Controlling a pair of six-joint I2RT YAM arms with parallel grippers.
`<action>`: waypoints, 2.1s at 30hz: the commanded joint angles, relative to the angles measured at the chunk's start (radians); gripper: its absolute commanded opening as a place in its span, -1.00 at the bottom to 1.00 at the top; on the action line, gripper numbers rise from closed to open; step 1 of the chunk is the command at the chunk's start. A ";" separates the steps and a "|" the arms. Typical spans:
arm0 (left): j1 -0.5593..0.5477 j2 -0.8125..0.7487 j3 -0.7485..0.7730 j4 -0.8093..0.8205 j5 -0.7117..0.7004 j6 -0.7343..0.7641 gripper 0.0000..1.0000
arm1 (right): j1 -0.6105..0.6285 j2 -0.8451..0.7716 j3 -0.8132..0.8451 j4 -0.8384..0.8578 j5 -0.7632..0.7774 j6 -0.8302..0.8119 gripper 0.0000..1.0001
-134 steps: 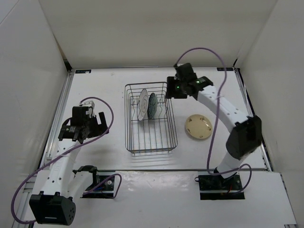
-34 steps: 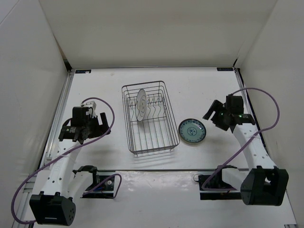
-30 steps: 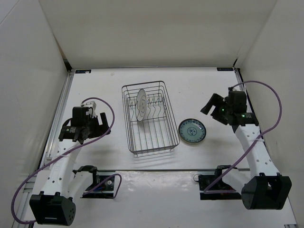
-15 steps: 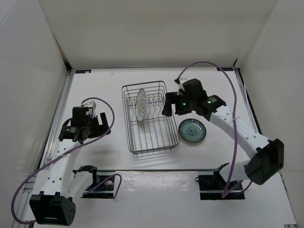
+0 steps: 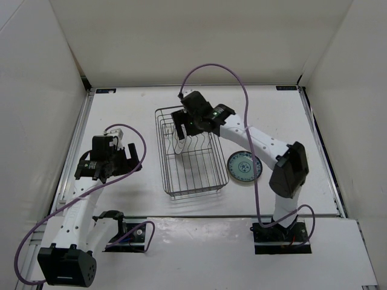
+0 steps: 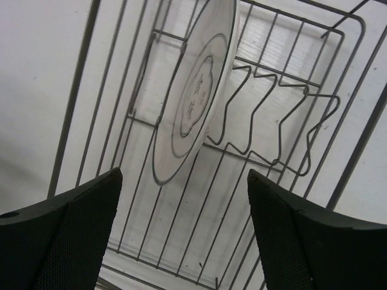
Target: Unload the plates from the dish rack
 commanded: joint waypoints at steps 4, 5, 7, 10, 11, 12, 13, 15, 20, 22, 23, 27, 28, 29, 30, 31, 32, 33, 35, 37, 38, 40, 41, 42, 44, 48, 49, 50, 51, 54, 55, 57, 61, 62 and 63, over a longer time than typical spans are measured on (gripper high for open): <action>-0.001 -0.002 -0.001 0.012 0.044 -0.004 0.98 | 0.012 0.209 0.327 -0.120 0.188 -0.003 0.56; -0.003 -0.002 -0.001 0.011 0.045 -0.004 0.98 | 0.012 0.242 0.371 -0.137 0.199 0.007 0.47; -0.001 -0.001 0.001 0.014 0.046 -0.004 0.98 | 0.012 0.283 0.425 -0.161 0.229 0.026 0.44; -0.003 -0.005 -0.001 0.015 0.048 -0.004 0.98 | 0.009 0.314 0.422 -0.168 0.254 0.054 0.37; -0.001 -0.005 -0.001 0.014 0.051 -0.004 0.98 | 0.006 0.322 0.417 -0.167 0.254 0.057 0.28; -0.001 -0.004 -0.001 0.014 0.051 -0.004 0.98 | 0.005 0.322 0.413 -0.167 0.251 0.063 0.24; -0.001 -0.007 0.001 0.012 0.051 -0.006 0.98 | 0.008 0.328 0.413 -0.167 0.253 0.063 0.20; -0.003 -0.007 0.001 0.015 0.054 -0.006 0.98 | 0.005 0.334 0.405 -0.158 0.253 0.070 0.07; -0.003 -0.010 -0.001 0.015 0.057 -0.006 0.98 | -0.006 0.351 0.405 -0.153 0.294 0.135 -0.33; -0.001 -0.011 -0.002 0.014 0.055 -0.004 0.98 | -0.012 0.354 0.405 -0.153 0.306 0.165 -0.52; -0.001 -0.010 -0.001 0.015 0.055 -0.006 0.98 | -0.023 0.357 0.405 -0.154 0.315 0.178 -0.57; -0.001 -0.010 -0.002 0.014 0.055 -0.006 0.98 | -0.044 0.359 0.393 -0.139 0.331 0.248 -0.91; -0.003 -0.008 -0.002 0.015 0.055 -0.006 0.98 | -0.049 0.359 0.394 -0.138 0.337 0.253 -0.96; -0.003 -0.011 -0.002 0.017 0.052 -0.004 0.98 | -0.052 0.360 0.394 -0.128 0.342 0.258 -0.98; -0.001 -0.013 -0.004 0.015 0.057 -0.006 0.98 | -0.058 0.360 0.396 -0.131 0.354 0.276 -1.00; -0.001 -0.011 -0.001 0.015 0.055 -0.007 0.98 | -0.067 0.359 0.399 -0.124 0.355 0.279 -1.00; -0.001 -0.011 -0.002 0.012 0.057 -0.006 0.98 | -0.070 0.355 0.399 -0.118 0.357 0.291 -1.00; -0.003 -0.013 -0.002 0.015 0.055 -0.004 0.98 | -0.081 0.355 0.404 -0.116 0.362 0.303 -1.00; -0.003 -0.011 -0.002 0.014 0.054 -0.006 0.98 | -0.086 0.342 0.405 -0.104 0.371 0.323 -1.00; -0.004 -0.016 -0.004 0.014 0.054 -0.003 0.98 | -0.097 0.328 0.399 -0.087 0.357 0.330 -1.00; -0.003 -0.011 -0.002 0.012 0.054 -0.004 0.98 | -0.097 0.320 0.396 -0.081 0.348 0.328 -1.00; -0.001 -0.013 -0.002 0.012 0.051 -0.004 0.98 | -0.101 0.294 0.378 -0.052 0.342 0.322 -1.00; -0.001 -0.013 -0.002 0.012 0.051 -0.003 0.98 | -0.101 0.282 0.365 -0.033 0.319 0.319 -1.00; -0.001 -0.014 -0.001 0.015 0.049 -0.004 0.98 | -0.101 0.264 0.361 -0.010 0.308 0.317 -1.00; -0.003 -0.014 -0.002 0.012 0.051 -0.003 0.98 | -0.103 0.236 0.365 0.002 0.270 0.296 -1.00; -0.003 -0.014 -0.004 0.012 0.048 -0.003 0.98 | -0.110 0.188 0.436 -0.001 0.199 0.247 -1.00; -0.001 -0.014 -0.002 0.015 0.045 -0.003 0.98 | -0.116 0.164 0.454 0.000 0.193 0.242 -1.00; -0.003 -0.016 -0.001 0.012 0.048 -0.003 0.98 | -0.123 0.152 0.460 0.001 0.170 0.233 -1.00; -0.003 -0.017 -0.001 0.014 0.046 -0.003 0.98 | -0.123 0.123 0.456 0.004 0.164 0.228 -1.00; -0.001 -0.022 -0.002 0.014 0.038 -0.003 0.98 | -0.139 0.050 0.444 0.019 0.139 0.210 -1.00; -0.003 -0.022 -0.004 0.012 0.038 -0.001 0.98 | -0.143 0.029 0.442 0.023 0.133 0.205 -1.00; -0.003 -0.024 -0.004 0.012 0.035 0.000 0.98 | -0.153 0.003 0.440 0.019 0.121 0.201 -1.00; -0.003 -0.024 -0.004 0.011 0.025 -0.001 0.98 | -0.173 -0.055 0.436 -0.001 0.162 0.179 -1.00; -0.003 -0.024 -0.002 0.011 0.023 0.000 0.98 | -0.187 -0.072 0.436 -0.009 0.171 0.178 -1.00; -0.003 -0.022 -0.004 0.009 0.023 0.000 0.98 | -0.211 -0.082 0.431 -0.018 0.200 0.166 -1.00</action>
